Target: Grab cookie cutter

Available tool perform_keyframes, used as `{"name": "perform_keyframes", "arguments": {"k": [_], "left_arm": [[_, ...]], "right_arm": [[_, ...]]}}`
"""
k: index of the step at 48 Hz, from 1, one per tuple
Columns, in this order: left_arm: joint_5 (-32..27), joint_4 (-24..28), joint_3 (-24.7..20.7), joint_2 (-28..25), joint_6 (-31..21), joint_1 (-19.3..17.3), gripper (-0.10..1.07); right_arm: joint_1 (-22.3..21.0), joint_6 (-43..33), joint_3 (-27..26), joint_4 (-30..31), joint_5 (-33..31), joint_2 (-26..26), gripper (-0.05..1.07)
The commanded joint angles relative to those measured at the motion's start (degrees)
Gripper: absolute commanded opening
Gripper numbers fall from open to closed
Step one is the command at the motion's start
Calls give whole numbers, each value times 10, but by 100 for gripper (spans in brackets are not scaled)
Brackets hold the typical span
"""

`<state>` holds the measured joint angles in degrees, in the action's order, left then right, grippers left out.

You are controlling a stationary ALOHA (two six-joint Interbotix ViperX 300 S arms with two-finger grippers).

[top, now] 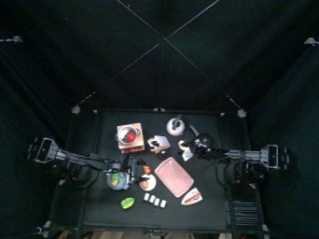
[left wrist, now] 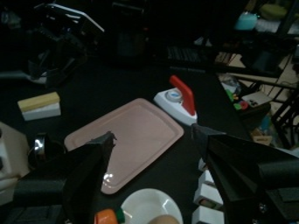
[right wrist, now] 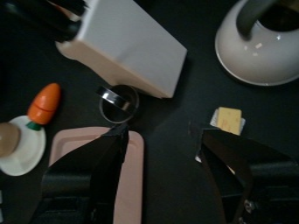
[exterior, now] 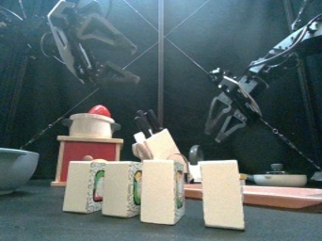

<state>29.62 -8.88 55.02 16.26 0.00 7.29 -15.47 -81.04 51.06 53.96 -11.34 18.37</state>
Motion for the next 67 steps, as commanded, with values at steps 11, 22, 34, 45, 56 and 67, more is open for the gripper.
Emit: {"name": "perform_keyframes", "arguments": {"k": [11,22,34,45,56,67], "left_arm": [[41,-16,-4,12,-2,-6,102],[43,-100,-2,11,4,-30,102],[36,-75,33,57,15,-45,102],[25,-2,62,123,18,-72,102],[23,5,91,203,15,-69,102],[22,-41,111,215,16,-69,102]], "right_arm": [[30,0,-24,50,17,33,90],[54,-1,-32,142,25,-4,90],[64,1,-47,166,51,-90,90],[64,1,-100,216,28,-167,90],[70,0,-120,229,-33,-194,89],[89,0,-129,236,-51,-192,89]]}}
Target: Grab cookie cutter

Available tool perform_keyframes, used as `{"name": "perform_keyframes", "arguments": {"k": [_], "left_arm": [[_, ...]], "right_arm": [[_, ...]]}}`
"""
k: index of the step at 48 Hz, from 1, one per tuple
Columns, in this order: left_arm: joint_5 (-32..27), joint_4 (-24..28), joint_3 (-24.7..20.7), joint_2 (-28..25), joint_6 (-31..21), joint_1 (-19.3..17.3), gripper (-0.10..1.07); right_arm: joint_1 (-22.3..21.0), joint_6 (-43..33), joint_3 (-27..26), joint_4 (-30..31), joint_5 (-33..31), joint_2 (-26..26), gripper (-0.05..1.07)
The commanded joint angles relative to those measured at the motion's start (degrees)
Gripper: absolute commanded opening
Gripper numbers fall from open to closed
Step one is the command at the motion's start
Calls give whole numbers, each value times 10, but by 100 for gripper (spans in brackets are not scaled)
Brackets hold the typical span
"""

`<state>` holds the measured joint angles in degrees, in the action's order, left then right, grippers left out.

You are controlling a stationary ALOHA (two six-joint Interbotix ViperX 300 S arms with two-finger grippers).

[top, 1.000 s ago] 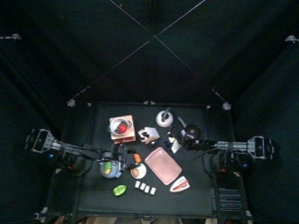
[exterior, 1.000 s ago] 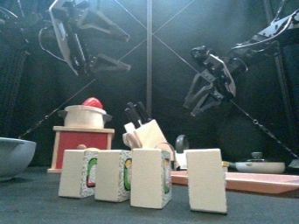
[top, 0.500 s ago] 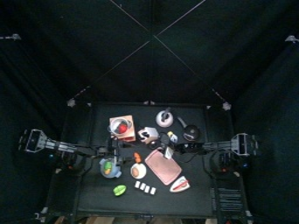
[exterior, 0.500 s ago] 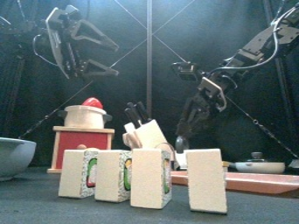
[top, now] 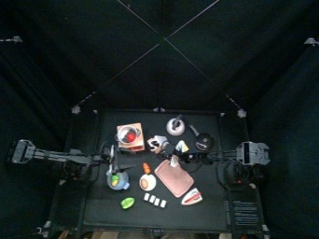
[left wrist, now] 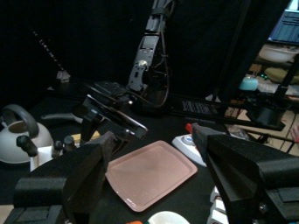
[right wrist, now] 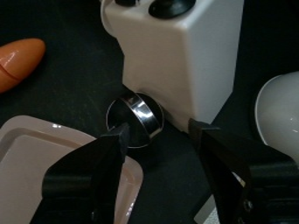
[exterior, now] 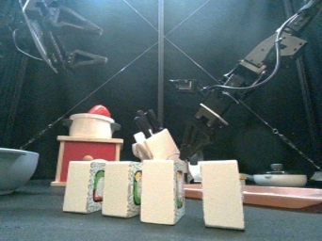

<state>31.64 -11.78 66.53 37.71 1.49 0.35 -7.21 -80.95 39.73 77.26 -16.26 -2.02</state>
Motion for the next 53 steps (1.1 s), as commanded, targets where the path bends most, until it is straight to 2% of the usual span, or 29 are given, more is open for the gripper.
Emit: {"name": "perform_keyframes", "arguments": {"k": [1,53], "left_arm": [[2,-14,-4,1,2,0,102],[2,-16,14,0,2,-13,102]], "right_arm": [[7,-1,-15,4,-2,12,89],[9,-1,-21,-8,5,-9,89]]}}
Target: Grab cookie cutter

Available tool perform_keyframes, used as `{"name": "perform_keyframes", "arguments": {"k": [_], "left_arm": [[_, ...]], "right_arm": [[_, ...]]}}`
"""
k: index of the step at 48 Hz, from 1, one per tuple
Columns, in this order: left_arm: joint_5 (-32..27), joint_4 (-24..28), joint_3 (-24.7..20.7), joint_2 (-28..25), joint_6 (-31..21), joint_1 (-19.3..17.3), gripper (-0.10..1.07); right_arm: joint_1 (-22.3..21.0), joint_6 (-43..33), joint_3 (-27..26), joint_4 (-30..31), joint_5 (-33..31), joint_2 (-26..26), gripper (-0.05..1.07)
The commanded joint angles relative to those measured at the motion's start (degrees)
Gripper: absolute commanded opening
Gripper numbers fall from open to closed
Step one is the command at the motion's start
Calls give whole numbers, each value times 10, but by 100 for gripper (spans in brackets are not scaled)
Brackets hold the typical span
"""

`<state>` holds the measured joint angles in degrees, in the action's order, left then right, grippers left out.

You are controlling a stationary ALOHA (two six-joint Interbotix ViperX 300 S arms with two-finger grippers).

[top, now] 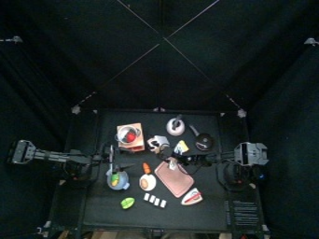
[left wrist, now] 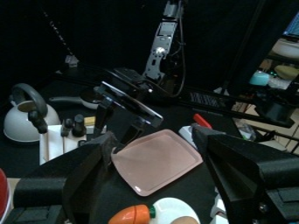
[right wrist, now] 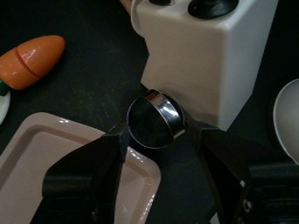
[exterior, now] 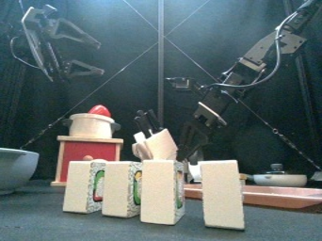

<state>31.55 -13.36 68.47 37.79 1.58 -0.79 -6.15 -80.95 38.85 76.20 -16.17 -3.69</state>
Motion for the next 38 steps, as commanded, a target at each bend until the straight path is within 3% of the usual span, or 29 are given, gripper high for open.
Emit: {"name": "perform_keyframes", "arguments": {"k": [1,27,38], "left_arm": [[3,0,-5,-1,1,-2,102],[3,0,-2,-1,0,-2,102],[3,0,-4,0,0,-2,102]], "right_arm": [[-2,-1,-12,3,5,7,89],[2,-1,-12,3,35,2,88],[0,0,-14,4,40,2,80]]}}
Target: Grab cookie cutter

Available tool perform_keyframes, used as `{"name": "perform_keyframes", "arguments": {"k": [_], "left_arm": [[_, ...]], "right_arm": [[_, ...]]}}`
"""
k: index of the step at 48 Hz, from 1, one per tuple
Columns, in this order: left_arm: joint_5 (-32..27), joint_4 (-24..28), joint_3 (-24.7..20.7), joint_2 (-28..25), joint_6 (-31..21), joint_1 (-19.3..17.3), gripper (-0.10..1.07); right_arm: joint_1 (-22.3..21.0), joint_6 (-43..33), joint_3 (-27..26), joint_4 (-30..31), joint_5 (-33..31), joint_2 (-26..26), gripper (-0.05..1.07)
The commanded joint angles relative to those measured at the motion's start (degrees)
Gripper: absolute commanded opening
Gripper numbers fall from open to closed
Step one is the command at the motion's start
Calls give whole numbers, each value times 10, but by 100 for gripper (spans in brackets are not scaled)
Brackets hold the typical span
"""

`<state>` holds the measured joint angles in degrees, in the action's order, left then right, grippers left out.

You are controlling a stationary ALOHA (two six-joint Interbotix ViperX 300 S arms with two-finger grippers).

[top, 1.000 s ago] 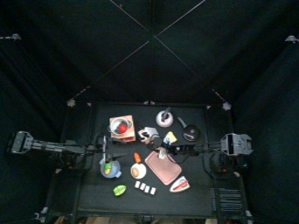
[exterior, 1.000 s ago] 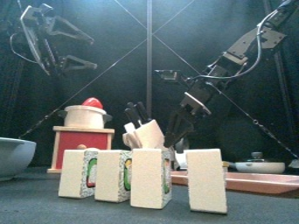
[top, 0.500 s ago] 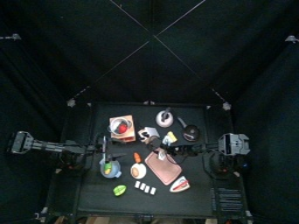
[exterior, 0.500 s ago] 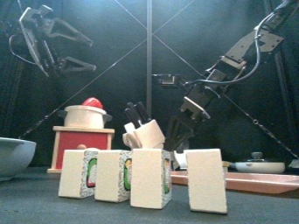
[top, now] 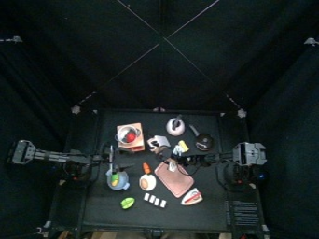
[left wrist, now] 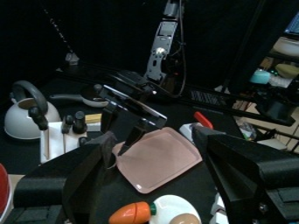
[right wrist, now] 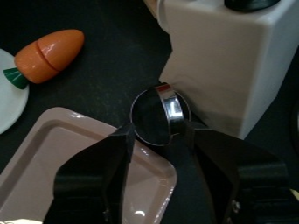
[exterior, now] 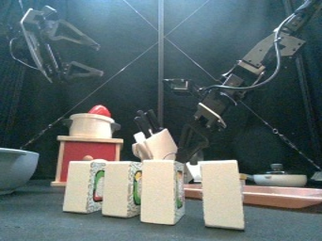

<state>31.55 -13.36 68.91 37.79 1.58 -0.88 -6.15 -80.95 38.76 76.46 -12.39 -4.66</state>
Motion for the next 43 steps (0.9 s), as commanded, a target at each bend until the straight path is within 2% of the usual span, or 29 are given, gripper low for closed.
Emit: {"name": "perform_keyframes", "arguments": {"k": [1,22,43], "left_arm": [[3,0,-8,-1,0,-1,102],[3,0,-8,0,0,-1,102],[3,0,-10,0,1,-1,102]], "right_arm": [[-1,0,-13,1,3,11,78],[-2,-1,-22,-2,1,11,60],[3,-3,-22,-23,-10,25,59]]}}
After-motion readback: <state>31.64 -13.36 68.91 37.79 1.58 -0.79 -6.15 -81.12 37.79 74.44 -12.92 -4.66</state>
